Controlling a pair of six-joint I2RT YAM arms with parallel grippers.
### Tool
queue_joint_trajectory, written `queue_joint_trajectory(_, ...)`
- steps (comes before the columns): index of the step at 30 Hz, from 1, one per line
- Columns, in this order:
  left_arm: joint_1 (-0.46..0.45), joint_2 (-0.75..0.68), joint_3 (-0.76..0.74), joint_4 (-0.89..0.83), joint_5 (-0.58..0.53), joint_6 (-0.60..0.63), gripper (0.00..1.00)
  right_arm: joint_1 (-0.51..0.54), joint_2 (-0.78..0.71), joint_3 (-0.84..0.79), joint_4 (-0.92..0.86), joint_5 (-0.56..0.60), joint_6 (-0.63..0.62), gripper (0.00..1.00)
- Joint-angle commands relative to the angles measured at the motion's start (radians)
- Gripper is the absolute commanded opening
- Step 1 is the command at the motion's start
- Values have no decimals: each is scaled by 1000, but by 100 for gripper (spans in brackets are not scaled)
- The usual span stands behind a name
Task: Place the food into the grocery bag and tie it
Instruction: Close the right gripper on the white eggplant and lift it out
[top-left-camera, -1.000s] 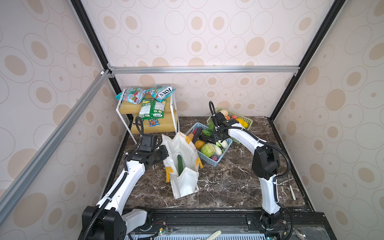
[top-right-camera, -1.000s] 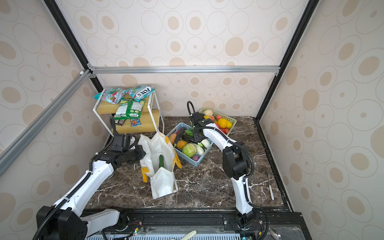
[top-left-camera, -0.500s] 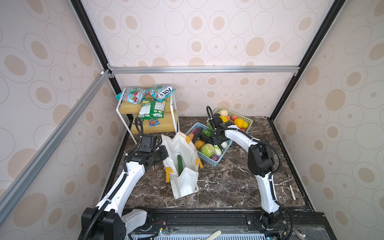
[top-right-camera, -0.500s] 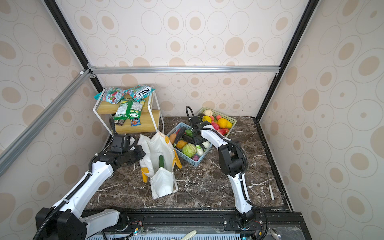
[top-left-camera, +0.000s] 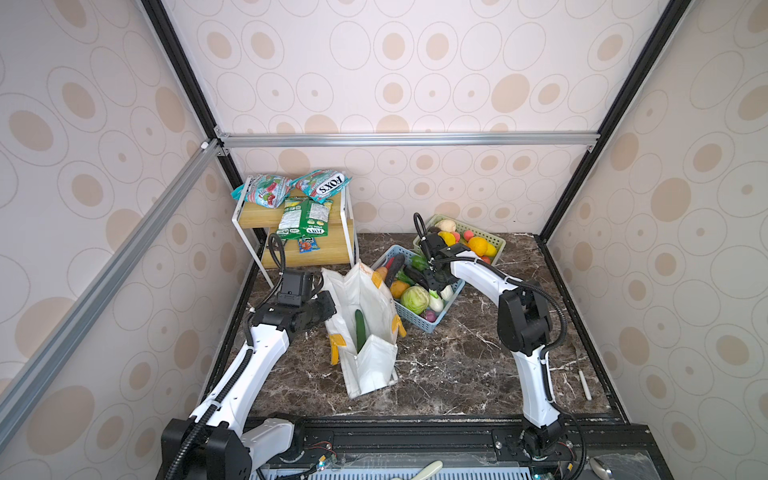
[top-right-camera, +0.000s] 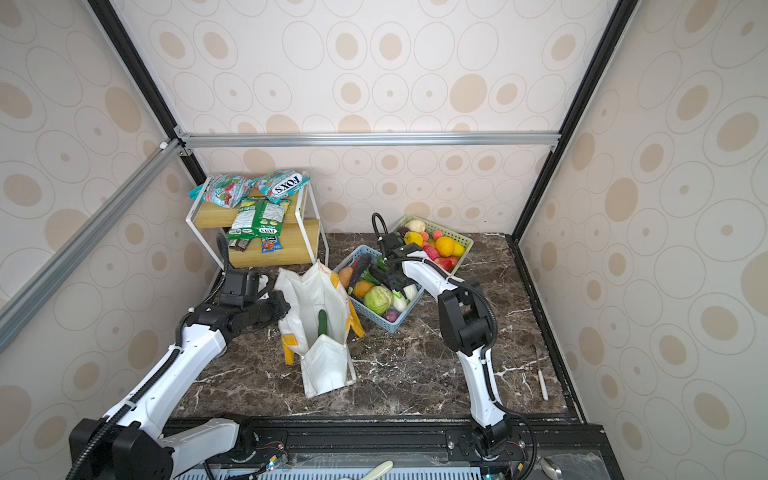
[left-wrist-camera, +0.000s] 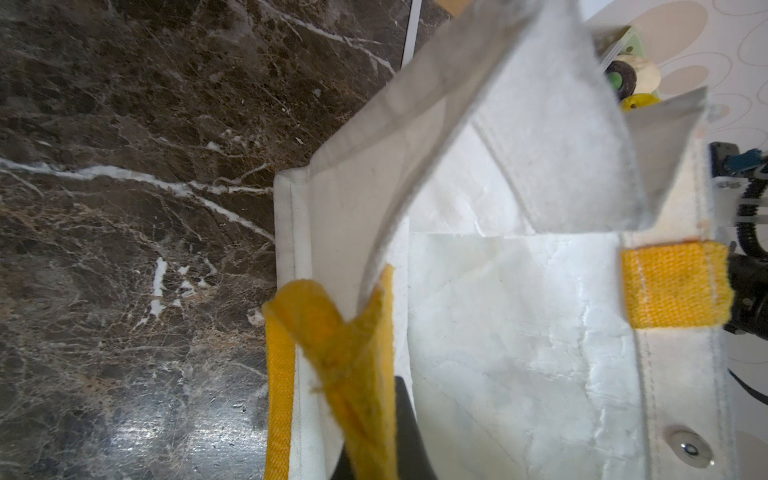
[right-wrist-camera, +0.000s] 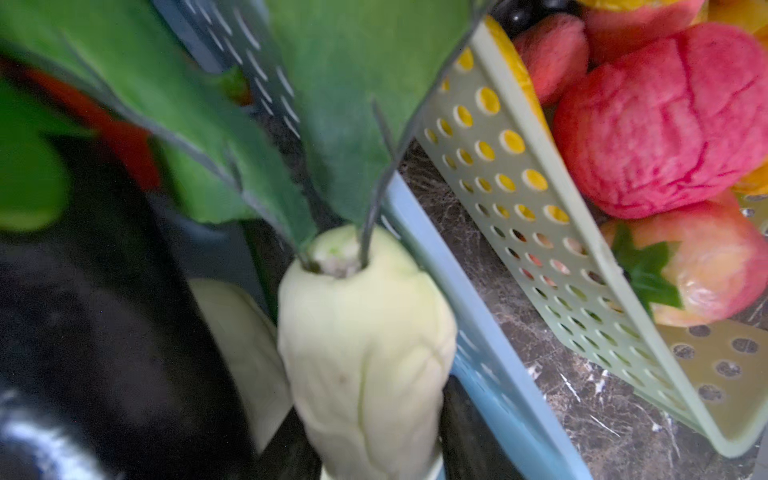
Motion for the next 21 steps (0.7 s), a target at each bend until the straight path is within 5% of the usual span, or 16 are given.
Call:
queue_joint_trajectory(1, 8, -19, -3, 2, -22, -11, 0, 6, -72, -9, -9, -19, 5, 40)
queue_joint_trajectory(21, 8, -29, -14, 12, 2, -6, 0, 8, -240, 17, -38, -155, 82, 39)
